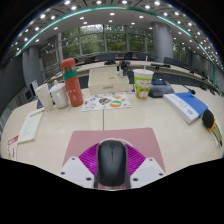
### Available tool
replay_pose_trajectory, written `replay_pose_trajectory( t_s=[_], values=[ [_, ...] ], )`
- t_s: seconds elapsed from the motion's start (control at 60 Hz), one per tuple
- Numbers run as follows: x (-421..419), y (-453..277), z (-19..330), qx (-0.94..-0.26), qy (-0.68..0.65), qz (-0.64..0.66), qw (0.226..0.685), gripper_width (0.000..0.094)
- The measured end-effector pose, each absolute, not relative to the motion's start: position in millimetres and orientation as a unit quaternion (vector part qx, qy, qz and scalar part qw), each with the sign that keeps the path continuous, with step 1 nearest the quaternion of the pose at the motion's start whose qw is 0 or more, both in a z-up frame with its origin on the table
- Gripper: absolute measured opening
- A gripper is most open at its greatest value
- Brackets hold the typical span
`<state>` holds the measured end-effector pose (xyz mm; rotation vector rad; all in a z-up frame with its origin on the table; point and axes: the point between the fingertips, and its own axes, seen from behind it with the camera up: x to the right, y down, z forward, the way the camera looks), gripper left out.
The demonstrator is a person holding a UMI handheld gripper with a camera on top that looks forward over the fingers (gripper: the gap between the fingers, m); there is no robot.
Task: Arrange mouse
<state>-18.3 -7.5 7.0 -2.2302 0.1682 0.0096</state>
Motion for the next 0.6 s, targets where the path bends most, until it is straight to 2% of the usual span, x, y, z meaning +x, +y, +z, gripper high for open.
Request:
replay_pose_trajectory(
  t_s=[0.083, 0.15, 0.183, 0.25, 0.267, 0.317, 0.45, 0.6],
  values=[
    [-21, -9, -9, -0.901, 0.063, 0.021, 0.429, 0.0433],
    [-20, -10, -4, -0.897, 0.058, 0.016, 0.439, 0.0504],
    [-17, -12, -2, -0.897, 0.057, 0.006, 0.439, 0.0591],
    [-17, -19, 8, -0.896, 0.049, -0.006, 0.442, 0.0844],
    [-16, -21, 13, -0.895, 0.048, -0.008, 0.444, 0.0877],
    [-19, -29, 26, -0.892, 0.046, -0.008, 0.449, 0.0844],
    [-27, -67, 71, -0.887, 0.045, -0.018, 0.459, 0.0858],
    [-43, -143, 134, -0.878, 0.046, -0.035, 0.475, 0.0857]
  ],
)
